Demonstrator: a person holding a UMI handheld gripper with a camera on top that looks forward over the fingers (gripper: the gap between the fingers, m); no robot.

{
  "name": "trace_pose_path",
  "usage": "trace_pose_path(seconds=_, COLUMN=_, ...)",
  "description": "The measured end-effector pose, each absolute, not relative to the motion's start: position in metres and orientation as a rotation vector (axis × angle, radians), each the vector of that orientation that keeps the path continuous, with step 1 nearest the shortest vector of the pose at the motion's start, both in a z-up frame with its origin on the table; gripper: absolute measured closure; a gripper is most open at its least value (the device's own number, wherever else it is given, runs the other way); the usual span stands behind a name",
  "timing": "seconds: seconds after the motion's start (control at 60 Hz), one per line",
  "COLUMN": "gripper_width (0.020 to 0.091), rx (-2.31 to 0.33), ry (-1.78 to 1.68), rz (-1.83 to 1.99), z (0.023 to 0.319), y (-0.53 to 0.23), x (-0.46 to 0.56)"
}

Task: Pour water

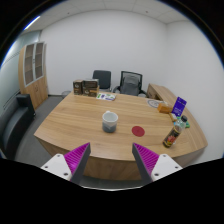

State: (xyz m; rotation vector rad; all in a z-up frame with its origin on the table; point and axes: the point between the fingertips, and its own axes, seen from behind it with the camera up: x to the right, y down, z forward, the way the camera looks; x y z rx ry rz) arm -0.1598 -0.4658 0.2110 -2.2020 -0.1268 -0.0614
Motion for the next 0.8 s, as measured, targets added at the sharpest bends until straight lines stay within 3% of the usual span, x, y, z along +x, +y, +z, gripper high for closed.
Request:
trace_pose_path(seconds=0.233, gripper_width=0.0247, rx=-2.235, ry=-0.034, rz=-0.105, z=0.190, y=-0.465, x=-0.077)
trace_pose_path(seconds=0.483, gripper_width=0.0247, rx=-2.241, ry=0.048, rz=-0.157, z=0.145, y=-0.452, x=0.060)
trace_pose_path(seconds=0.8, gripper_width=0.0246, rx=-2.194, ry=0.067, rz=-0.110, z=0.089, y=-0.368, x=0.197)
